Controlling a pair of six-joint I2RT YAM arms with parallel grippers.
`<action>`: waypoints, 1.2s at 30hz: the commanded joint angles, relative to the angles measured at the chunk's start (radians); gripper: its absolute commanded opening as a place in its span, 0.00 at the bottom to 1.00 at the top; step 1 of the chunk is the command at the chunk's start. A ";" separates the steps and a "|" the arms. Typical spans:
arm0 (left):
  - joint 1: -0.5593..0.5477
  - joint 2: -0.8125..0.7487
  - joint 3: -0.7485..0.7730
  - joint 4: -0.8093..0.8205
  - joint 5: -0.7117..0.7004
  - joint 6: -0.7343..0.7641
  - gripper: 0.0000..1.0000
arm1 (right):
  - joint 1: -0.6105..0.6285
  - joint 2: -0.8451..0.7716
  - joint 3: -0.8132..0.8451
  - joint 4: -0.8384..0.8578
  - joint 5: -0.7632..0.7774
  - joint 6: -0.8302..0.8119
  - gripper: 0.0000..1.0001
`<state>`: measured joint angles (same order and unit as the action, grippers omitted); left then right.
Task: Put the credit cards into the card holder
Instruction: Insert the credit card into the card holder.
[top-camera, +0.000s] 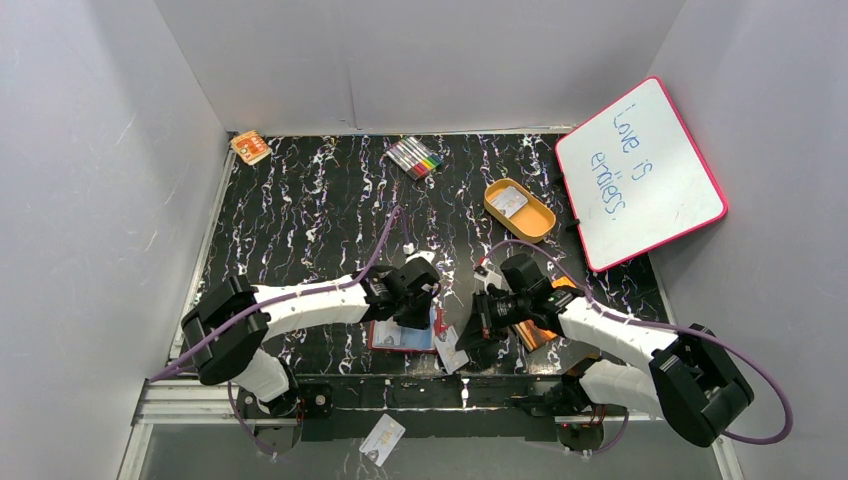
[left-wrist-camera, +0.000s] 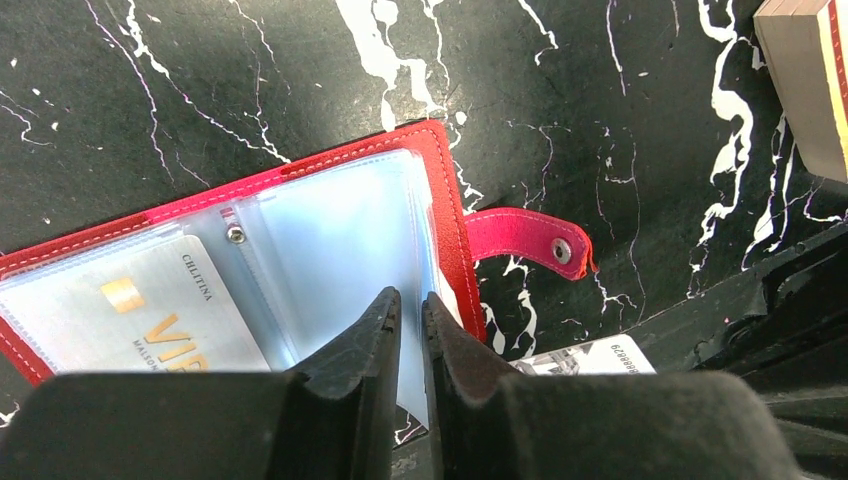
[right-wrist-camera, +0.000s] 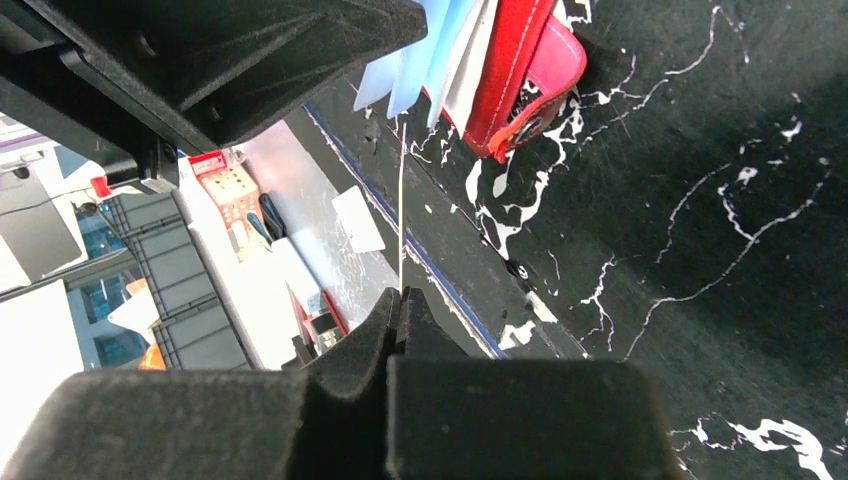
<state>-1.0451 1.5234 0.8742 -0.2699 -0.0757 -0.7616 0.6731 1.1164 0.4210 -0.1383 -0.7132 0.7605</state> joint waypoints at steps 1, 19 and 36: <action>-0.006 -0.065 -0.008 -0.021 -0.001 -0.011 0.12 | 0.021 0.007 0.035 0.079 -0.007 0.031 0.00; -0.006 -0.098 -0.024 -0.063 -0.054 -0.008 0.11 | 0.066 0.040 0.066 0.059 0.130 0.061 0.00; -0.006 0.083 0.080 -0.086 -0.058 0.061 0.60 | 0.065 -0.071 0.058 -0.110 0.250 0.027 0.00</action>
<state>-1.0451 1.5871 0.9257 -0.3183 -0.1127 -0.7204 0.7353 1.0588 0.4511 -0.2413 -0.4717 0.8043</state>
